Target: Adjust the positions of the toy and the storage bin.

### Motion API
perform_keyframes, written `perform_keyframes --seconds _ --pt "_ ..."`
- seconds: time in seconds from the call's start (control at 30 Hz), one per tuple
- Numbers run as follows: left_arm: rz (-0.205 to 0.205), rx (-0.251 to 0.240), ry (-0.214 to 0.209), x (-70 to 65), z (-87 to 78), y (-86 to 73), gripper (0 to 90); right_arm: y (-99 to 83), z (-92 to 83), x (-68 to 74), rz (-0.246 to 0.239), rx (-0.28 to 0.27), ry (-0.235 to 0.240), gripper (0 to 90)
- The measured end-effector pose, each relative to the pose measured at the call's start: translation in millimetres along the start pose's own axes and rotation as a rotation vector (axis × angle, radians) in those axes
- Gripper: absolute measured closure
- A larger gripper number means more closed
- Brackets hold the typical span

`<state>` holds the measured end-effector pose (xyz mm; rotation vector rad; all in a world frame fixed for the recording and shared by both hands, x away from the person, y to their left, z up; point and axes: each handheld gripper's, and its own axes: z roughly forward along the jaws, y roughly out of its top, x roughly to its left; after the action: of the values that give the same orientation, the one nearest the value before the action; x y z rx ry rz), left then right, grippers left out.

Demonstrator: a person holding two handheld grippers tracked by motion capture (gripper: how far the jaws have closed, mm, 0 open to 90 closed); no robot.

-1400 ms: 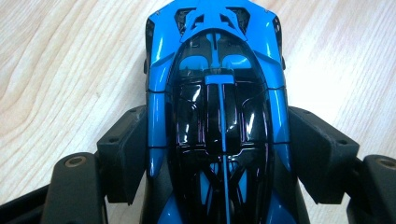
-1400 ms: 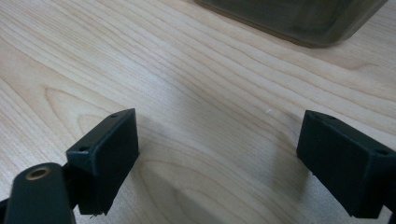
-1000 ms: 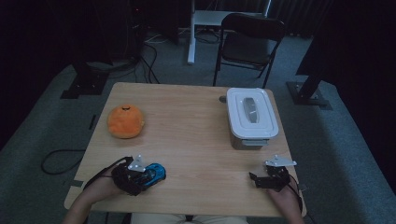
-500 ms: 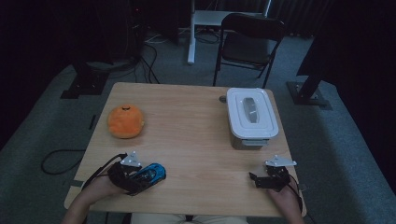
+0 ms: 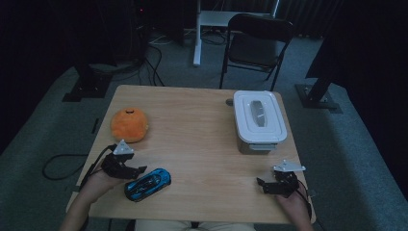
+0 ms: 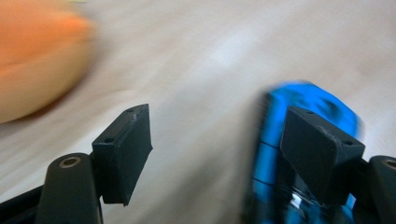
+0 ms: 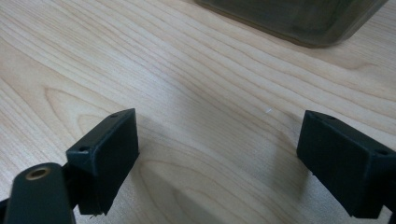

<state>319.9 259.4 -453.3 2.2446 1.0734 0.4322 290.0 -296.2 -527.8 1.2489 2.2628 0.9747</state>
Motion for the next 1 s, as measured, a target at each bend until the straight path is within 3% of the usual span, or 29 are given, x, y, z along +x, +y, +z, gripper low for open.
perform_keyframes --seconds 0.07,0.43,0.53,0.77,1.0 --pt "-0.063 -0.029 0.066 11.0 -2.8 5.7 25.7 0.0 0.0 0.0 0.0 0.0 0.0 12.2" --pt "-0.17 -0.078 0.2 43.5 -3.5 29.4 25.7 0.0 0.0 0.0 0.0 0.0 0.0 12.2" --pt "-0.184 -0.081 0.207 47.9 -2.2 33.8 25.7 0.0 0.0 0.0 0.0 0.0 0.0 12.2" --pt "-0.22 -0.079 0.269 64.1 7.2 52.9 25.7 0.0 0.0 0.0 0.0 0.0 0.0 12.2" --pt "-0.244 -0.046 0.273 75.0 21.8 65.0 22.5 0.0 0.0 0.0 0.0 0.0 0.0 12.2"
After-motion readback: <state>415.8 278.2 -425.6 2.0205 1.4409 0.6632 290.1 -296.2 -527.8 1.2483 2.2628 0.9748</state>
